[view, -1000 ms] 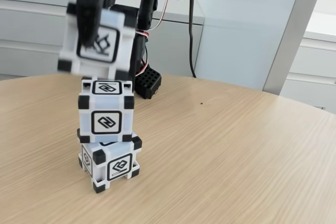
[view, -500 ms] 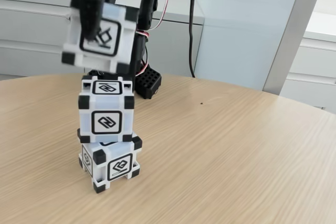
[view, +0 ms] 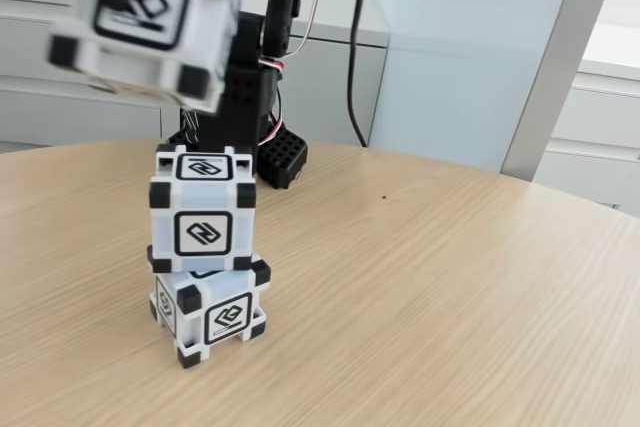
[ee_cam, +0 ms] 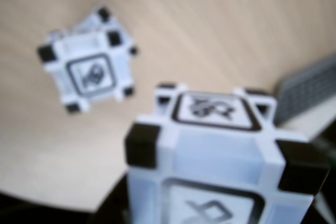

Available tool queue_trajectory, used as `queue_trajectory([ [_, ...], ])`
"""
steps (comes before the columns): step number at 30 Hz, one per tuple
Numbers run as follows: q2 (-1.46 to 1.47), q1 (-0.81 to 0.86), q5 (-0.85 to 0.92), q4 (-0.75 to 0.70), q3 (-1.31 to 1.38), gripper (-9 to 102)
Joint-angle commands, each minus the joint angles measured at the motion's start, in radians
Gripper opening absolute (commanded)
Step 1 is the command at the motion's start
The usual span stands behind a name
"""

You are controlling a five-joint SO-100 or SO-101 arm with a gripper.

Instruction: Stack cubes from left to right.

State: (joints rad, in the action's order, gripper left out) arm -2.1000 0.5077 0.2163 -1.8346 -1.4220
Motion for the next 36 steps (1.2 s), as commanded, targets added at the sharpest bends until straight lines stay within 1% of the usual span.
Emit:
queue_trajectory([
  [1, 0.023, 0.006, -0.003, -0.081, 0.058, 0],
  [10, 0.04, 0.006, 0.029, -0.081, 0.038, 0],
  [17, 0.029, 0.008, 0.081, -0.081, -0.066, 0],
  [24, 0.018, 0.008, 0.064, -0.081, -0.166, 0],
  [36, 0.017, 0.008, 0.043, -0.086, -0.17, 0],
])
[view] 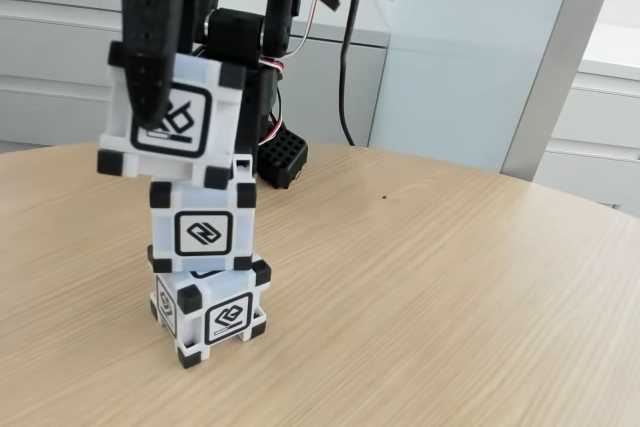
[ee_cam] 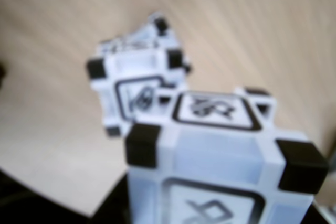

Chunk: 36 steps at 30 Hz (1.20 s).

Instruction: Stack cubes from left to right.

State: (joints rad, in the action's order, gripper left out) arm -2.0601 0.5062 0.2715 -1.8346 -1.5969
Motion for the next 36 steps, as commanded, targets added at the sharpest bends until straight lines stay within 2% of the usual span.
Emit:
queue_trajectory([
  [1, -0.023, 0.009, -0.017, -0.086, 0.005, 0],
  [36, -0.218, 0.002, -0.031, -0.086, -0.098, 0],
])
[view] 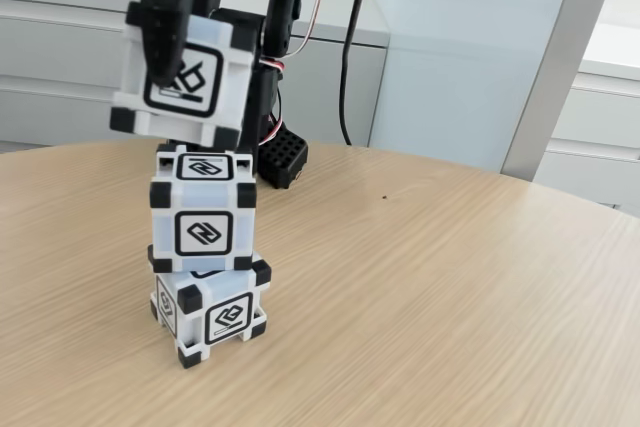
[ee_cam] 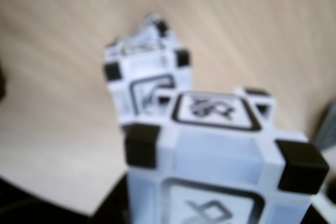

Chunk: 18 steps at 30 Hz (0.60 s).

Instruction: Stack cubes from left to right.

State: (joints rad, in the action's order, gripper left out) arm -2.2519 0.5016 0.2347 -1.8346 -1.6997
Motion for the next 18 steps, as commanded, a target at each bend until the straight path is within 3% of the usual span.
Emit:
queue_trajectory([
  [1, -0.028, -0.002, 0.011, -0.086, 0.003, 0],
  [18, -0.121, -0.005, 0.034, -0.083, -0.078, 0],
])
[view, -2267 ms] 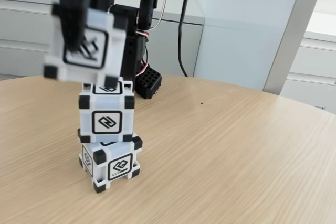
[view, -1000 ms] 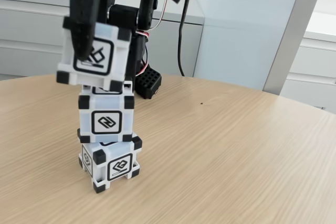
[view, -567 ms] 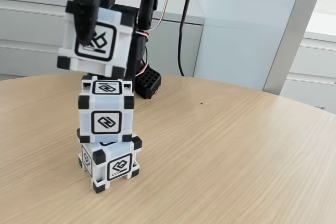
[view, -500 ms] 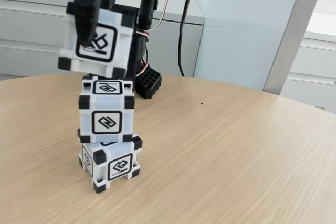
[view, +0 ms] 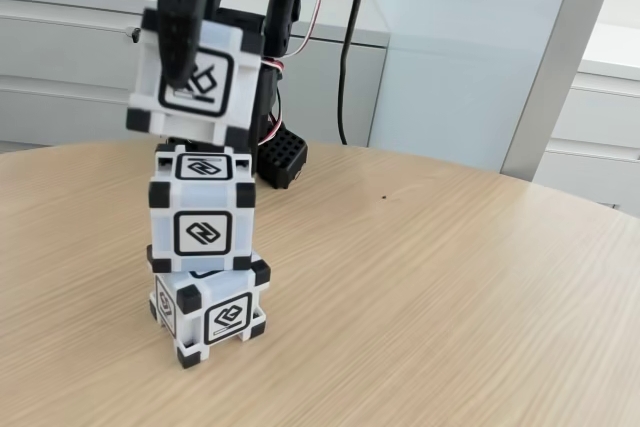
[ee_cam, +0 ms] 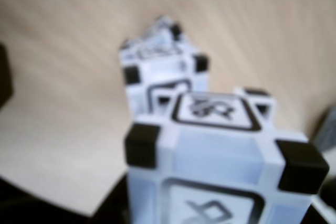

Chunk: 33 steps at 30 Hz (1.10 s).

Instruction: Stack cubes from left to right.

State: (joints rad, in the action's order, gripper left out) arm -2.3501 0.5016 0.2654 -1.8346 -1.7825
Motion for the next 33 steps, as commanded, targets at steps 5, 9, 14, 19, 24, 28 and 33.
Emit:
queue_trajectory([
  [5, -0.023, -0.006, 0.017, -0.081, 0.005, 0],
  [9, -0.023, -0.006, 0.037, -0.081, 0.002, 0],
  [14, -0.026, -0.006, 0.08, -0.081, -0.035, 0],
  [19, -0.026, -0.006, 0.087, -0.081, -0.044, 0],
  [24, -0.026, -0.006, 0.092, -0.081, -0.044, 0],
  [28, -0.026, -0.006, 0.092, -0.081, -0.044, 5],
  [33, -0.028, -0.006, 0.095, -0.081, -0.044, 18],
])
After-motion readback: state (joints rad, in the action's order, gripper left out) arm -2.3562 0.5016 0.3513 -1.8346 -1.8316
